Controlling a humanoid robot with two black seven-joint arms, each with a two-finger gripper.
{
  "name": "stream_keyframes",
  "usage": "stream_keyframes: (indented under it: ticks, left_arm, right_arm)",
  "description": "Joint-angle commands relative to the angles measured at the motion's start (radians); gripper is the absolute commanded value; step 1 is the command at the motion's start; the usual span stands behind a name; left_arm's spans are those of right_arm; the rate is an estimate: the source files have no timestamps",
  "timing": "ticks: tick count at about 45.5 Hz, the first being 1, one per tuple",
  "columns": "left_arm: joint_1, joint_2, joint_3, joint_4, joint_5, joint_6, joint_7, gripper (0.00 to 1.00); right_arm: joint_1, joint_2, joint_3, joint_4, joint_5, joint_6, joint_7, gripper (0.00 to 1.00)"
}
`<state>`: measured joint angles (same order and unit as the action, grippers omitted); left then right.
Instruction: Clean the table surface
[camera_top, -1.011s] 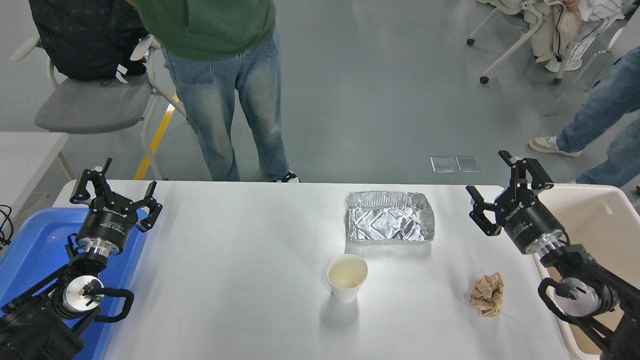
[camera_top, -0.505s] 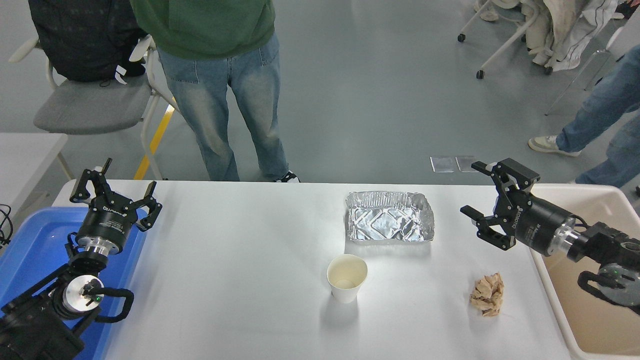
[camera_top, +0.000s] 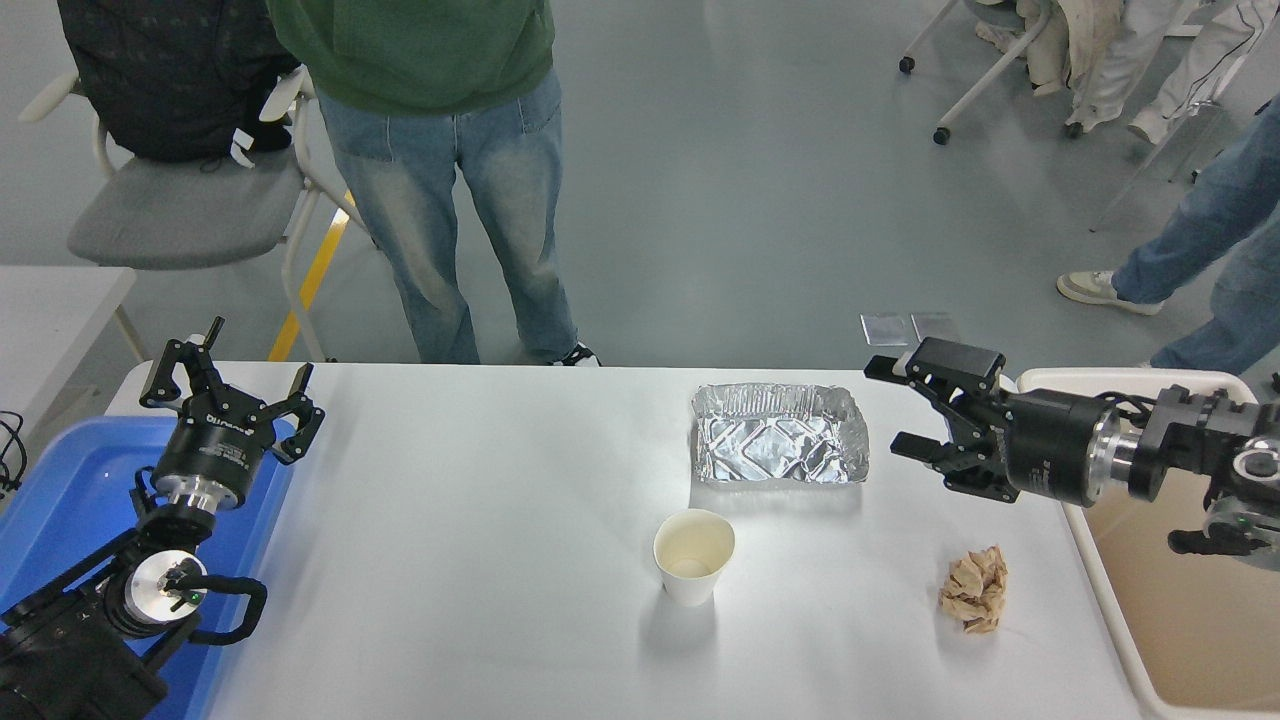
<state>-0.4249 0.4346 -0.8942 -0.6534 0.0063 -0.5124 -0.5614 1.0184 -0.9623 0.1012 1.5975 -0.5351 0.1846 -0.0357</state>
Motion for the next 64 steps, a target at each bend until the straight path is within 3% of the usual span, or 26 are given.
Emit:
stream_keyframes:
  ticks: [1,13,20,31,40,64]
  left_arm:
    - [0.0,0.0,0.0,0.0,0.0,0.0,0.0,0.99]
    - [0.0,0.001,0.0,0.0,0.0,0.0,0.0,0.99]
    - [0.0,0.001,0.0,0.0,0.0,0.0,0.0,0.99]
    - [0.0,0.0,0.0,0.0,0.0,0.0,0.0,0.99]
    - [0.0,0.0,0.0,0.0,0.0,0.0,0.0,0.99]
    - [0.0,0.0,0.0,0.0,0.0,0.0,0.0,0.99]
  right_arm:
    - [0.207,0.002,-0.173,0.055,0.026,0.01,-0.132,1.0]
    - [0.482,0.14,-0.353,0.088,0.131,0.033,-0.135,1.0]
    - [0.545,0.273,-0.373,0.076,0.188,0.033,-0.138,1.0]
    - [0.522,0.451,-0.422,-0.016,0.141,0.004,-0.191,1.0]
    - [0.485,0.501,-0.433,-0.051,0.075,-0.05,-0.267,1.0]
    - [0.341,0.626,-0.465,-0.149,-0.105,-0.191,-0.268,0.97]
